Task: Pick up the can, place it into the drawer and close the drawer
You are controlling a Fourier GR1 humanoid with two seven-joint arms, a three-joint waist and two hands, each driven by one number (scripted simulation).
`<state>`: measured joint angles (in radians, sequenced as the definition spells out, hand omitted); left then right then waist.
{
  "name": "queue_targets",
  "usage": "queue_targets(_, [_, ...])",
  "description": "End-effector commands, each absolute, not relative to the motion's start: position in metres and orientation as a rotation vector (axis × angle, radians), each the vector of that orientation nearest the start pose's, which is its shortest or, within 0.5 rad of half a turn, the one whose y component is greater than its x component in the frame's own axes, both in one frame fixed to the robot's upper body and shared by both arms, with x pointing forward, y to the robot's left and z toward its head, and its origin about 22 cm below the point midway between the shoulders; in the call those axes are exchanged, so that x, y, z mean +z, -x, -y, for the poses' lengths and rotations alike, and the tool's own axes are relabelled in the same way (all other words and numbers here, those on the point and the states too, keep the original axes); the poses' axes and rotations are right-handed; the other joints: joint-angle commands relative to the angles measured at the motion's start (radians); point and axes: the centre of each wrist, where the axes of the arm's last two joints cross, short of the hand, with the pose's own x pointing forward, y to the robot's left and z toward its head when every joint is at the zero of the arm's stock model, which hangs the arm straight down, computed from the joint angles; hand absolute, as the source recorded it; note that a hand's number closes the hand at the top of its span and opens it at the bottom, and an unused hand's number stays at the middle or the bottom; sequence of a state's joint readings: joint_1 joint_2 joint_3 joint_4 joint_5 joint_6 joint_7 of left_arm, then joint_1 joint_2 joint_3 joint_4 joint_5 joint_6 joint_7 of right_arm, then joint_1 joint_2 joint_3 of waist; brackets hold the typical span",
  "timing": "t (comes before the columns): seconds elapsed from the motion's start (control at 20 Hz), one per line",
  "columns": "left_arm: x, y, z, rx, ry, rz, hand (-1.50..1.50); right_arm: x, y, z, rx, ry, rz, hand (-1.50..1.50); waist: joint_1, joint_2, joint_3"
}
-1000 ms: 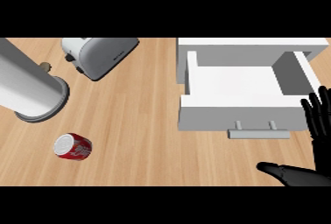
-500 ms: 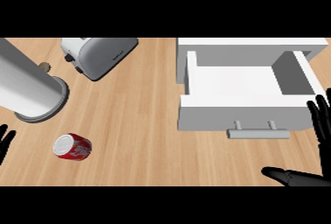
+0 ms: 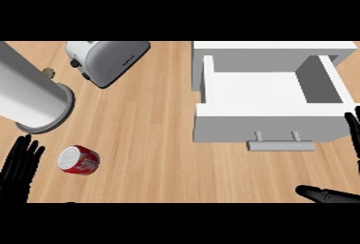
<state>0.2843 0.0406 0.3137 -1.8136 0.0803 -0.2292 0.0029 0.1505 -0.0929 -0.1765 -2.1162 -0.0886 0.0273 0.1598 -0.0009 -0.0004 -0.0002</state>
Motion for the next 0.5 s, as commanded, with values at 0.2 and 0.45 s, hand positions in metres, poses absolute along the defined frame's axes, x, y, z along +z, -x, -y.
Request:
queue_targets(0.2, [-0.034, -0.165, -0.335, 0.149, -0.235, 1.525, -1.5, 0.106, -0.167, 0.294, -0.073, 0.195, 1.843, -1.5, -0.002, 0.0, 0.0])
queue_targets(0.45, [-0.071, -0.165, -0.346, 0.145, -0.241, 1.49, -1.5, 0.121, -0.18, 0.296, -0.072, 0.204, 1.829, -1.5, -0.001, 0.001, 0.0])
